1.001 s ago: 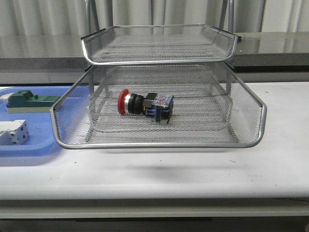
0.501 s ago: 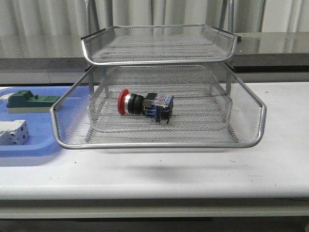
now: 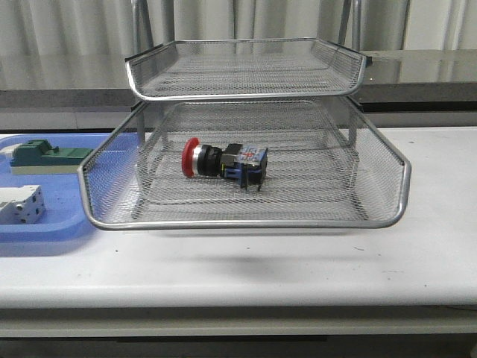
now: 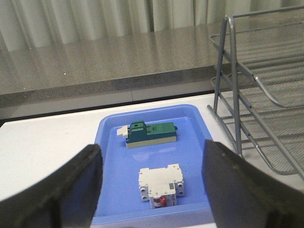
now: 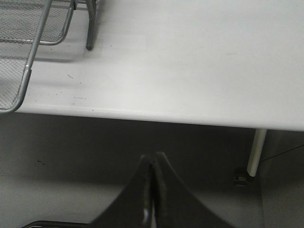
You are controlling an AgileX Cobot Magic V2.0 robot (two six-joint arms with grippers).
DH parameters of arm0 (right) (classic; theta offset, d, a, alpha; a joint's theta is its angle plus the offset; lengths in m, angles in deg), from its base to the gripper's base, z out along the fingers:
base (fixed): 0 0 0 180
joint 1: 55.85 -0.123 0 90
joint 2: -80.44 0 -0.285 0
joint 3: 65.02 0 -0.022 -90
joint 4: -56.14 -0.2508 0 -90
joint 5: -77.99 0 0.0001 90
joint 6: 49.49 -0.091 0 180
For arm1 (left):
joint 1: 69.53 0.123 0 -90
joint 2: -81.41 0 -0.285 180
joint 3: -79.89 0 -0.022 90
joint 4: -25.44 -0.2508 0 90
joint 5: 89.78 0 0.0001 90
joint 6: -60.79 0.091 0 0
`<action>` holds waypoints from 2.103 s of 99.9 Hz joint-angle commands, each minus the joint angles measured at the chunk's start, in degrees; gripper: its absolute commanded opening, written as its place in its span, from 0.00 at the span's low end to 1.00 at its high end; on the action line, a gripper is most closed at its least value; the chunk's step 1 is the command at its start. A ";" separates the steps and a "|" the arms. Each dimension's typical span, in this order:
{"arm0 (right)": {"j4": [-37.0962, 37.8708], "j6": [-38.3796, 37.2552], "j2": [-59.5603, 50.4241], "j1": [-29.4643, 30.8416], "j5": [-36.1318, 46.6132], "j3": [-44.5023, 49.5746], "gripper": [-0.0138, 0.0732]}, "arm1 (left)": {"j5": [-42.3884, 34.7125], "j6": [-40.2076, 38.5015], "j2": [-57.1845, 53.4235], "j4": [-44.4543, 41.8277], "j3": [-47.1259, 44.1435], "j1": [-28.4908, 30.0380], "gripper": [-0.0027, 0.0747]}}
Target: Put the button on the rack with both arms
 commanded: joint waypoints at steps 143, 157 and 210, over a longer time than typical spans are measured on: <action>-4.02 0.00 0.13 0.07 5.60 -1.92 0.08 | -11.41 -0.57 -5.00 2.24 -3.17 0.08 0.01; -9.49 0.05 2.38 0.07 7.57 -1.92 0.08 | -11.41 -0.57 -5.00 2.24 -3.17 0.08 0.01; -31.35 17.89 23.54 -2.39 6.73 -1.92 0.08 | -11.41 -0.57 -5.00 2.24 -3.17 0.08 0.01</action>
